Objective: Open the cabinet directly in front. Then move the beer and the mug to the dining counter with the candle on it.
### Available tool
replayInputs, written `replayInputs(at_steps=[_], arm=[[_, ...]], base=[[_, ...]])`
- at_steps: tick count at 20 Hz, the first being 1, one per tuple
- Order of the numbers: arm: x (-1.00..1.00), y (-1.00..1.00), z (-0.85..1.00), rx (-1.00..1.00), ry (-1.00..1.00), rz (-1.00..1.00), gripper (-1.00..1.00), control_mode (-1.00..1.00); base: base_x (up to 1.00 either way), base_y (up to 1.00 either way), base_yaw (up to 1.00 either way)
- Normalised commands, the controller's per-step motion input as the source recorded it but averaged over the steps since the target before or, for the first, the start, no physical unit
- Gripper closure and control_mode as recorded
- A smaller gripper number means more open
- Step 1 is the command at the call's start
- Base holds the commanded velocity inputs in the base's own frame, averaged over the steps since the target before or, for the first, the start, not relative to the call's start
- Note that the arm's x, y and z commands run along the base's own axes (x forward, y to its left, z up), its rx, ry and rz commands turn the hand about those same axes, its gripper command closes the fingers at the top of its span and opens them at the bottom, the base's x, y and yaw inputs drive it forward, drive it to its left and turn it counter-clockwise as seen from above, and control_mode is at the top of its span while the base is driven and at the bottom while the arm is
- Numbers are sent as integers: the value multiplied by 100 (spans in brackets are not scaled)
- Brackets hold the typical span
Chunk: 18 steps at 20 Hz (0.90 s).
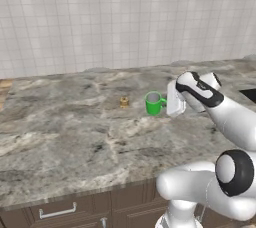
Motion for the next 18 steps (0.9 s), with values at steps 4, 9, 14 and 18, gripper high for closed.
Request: replayInputs(at_steps=[4,9,14,18], arm=[[26,19,-29,4,3,0,100,-100],[26,8,-32,7,5,0,100,-100],[29,0,-27,10,8,0,100,-100],[31,0,-15,11,6,0,100,-100]], base=[[0,0,0],[0,0,0],[0,0,0],[0,0,0]])
